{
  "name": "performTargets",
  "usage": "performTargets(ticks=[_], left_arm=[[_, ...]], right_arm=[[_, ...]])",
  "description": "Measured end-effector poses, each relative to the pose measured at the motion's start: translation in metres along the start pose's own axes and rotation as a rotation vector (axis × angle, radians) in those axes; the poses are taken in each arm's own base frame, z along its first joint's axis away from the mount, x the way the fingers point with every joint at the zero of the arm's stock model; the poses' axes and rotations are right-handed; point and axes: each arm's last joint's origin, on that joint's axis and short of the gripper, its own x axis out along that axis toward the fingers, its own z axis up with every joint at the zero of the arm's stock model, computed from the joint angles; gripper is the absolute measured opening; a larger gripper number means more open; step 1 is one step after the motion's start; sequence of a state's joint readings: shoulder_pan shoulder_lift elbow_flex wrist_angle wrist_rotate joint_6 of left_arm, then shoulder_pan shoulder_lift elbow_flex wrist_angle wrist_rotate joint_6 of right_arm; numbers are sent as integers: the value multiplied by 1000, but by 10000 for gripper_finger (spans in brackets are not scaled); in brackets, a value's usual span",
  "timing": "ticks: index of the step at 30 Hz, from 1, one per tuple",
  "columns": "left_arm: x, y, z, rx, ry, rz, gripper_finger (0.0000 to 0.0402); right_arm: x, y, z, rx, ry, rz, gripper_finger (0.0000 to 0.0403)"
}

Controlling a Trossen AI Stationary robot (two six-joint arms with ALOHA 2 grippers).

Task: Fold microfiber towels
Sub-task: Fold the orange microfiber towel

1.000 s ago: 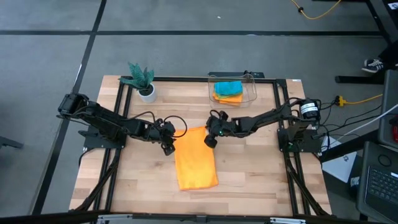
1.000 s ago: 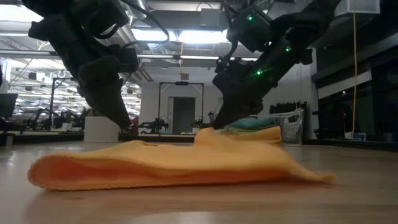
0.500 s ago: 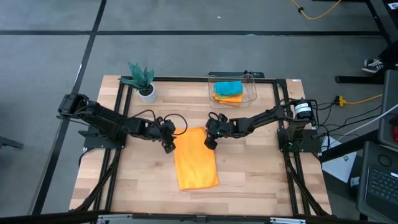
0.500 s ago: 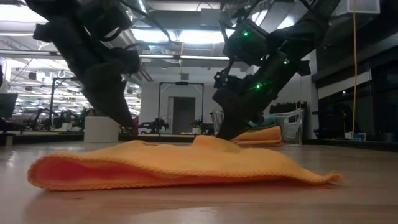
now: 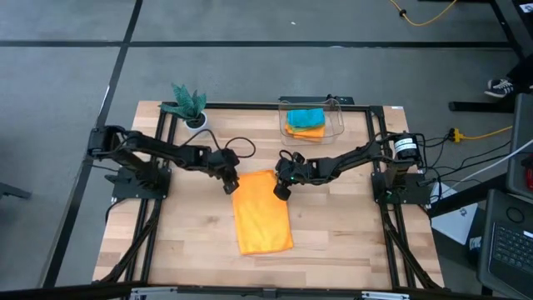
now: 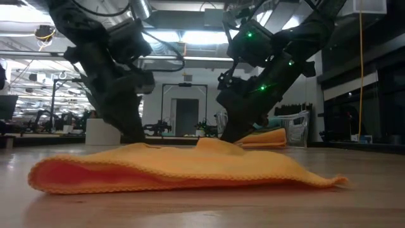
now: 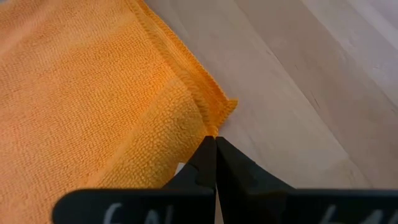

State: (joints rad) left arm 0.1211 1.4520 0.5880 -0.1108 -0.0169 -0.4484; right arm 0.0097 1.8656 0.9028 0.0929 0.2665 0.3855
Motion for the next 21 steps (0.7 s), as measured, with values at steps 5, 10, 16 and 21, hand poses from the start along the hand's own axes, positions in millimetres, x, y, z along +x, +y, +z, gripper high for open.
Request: performTargets(ticks=[5,10,16,21], left_arm=[[3,-4,3,30,-26,-51,137],[3,-2,1,37,0,-39,137],[3,1,3,33,-36,25,137],[5,0,1,28,28,-67,137]], right_arm=[[0,0,0,-1,1,-1,2],[0,0,0,-1,1,-1,2],[0,0,0,0,3,5,2],[0,0,0,0,3,6,2]])
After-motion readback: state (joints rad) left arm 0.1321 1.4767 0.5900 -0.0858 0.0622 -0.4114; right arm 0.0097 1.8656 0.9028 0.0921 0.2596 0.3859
